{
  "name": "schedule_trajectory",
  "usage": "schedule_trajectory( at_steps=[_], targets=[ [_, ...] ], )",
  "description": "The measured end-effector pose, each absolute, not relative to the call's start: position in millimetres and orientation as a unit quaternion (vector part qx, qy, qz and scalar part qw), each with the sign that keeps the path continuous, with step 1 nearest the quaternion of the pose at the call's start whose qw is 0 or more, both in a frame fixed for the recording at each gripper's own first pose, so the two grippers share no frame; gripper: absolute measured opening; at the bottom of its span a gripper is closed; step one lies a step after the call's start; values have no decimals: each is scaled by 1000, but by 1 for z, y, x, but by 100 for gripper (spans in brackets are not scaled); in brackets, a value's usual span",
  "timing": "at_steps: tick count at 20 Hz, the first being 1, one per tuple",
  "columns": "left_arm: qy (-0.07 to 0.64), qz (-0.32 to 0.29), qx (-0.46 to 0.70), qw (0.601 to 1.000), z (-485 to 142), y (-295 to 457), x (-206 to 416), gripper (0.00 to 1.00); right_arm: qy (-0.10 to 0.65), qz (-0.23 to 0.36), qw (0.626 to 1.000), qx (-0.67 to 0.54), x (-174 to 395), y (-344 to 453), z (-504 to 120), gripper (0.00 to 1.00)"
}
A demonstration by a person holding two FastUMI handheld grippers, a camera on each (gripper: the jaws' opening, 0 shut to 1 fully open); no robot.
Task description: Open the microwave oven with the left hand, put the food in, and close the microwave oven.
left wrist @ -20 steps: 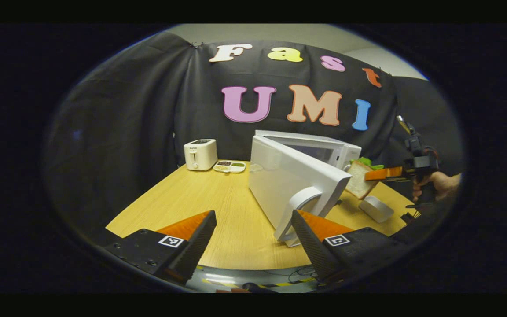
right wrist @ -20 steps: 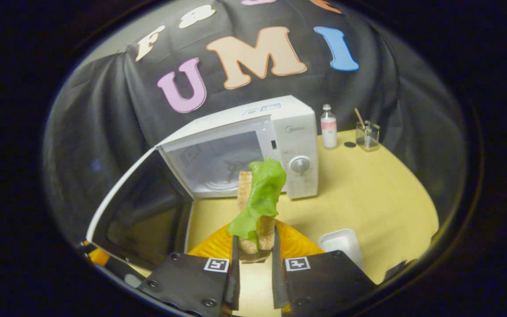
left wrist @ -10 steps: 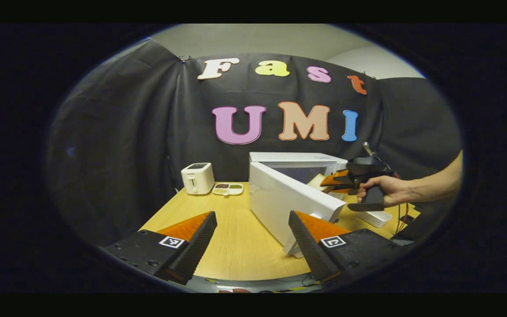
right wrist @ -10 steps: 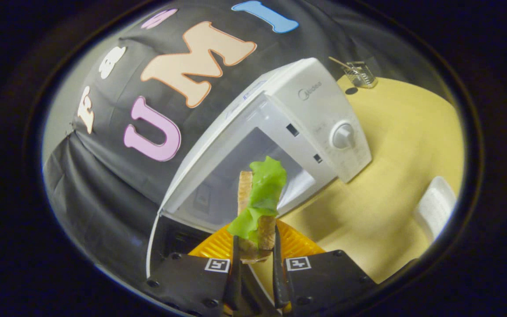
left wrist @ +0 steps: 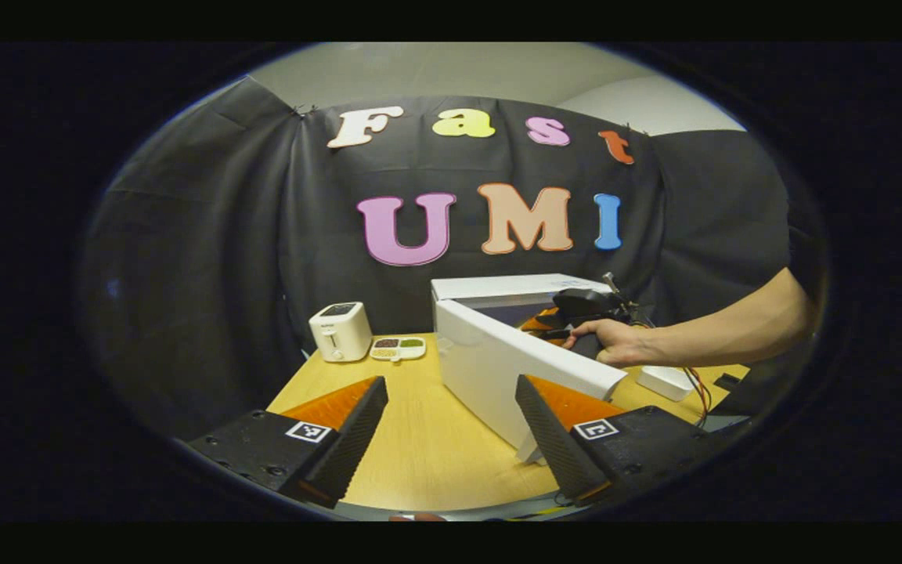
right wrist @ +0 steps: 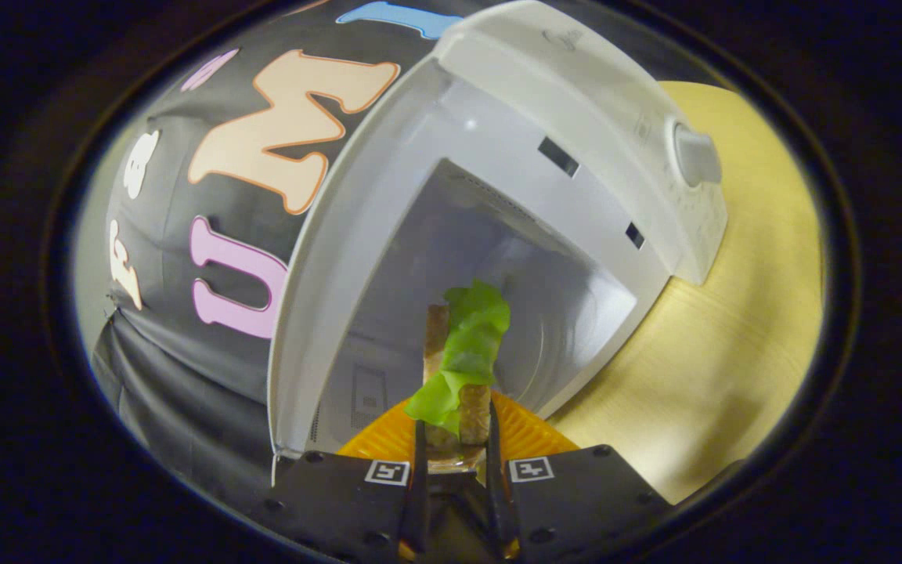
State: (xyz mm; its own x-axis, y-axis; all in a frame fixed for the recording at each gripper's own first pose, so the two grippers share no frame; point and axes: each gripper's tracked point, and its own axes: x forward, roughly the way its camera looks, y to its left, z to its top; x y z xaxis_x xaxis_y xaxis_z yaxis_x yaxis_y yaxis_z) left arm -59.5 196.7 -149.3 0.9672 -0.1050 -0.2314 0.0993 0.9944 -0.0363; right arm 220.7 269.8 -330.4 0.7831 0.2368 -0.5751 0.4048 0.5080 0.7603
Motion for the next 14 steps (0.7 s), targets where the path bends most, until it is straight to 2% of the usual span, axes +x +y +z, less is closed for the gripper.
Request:
schedule_trajectory(
  at_steps=[8, 9, 11, 12, 13, 14],
  targets=[
    [140, -22, -18, 990, -163, 220, -65, 98, 299, -88, 797, 517, 250, 271, -348, 31],
    [139, -20, -20, 990, -164, 221, -66, 97, 296, -93, 797, 518, 253, 270, -350, 28],
    [140, -17, -26, 990, -166, 221, -66, 96, 291, -100, 800, 514, 257, 271, -353, 31],
    [144, -15, -29, 989, -168, 221, -67, 96, 290, -102, 802, 512, 260, 272, -353, 24],
    [147, -14, -32, 989, -169, 220, -67, 96, 285, -103, 805, 509, 263, 271, -353, 31],
    [147, -13, -32, 989, -168, 220, -68, 96, 283, -106, 810, 503, 264, 270, -354, 31]
  ],
)
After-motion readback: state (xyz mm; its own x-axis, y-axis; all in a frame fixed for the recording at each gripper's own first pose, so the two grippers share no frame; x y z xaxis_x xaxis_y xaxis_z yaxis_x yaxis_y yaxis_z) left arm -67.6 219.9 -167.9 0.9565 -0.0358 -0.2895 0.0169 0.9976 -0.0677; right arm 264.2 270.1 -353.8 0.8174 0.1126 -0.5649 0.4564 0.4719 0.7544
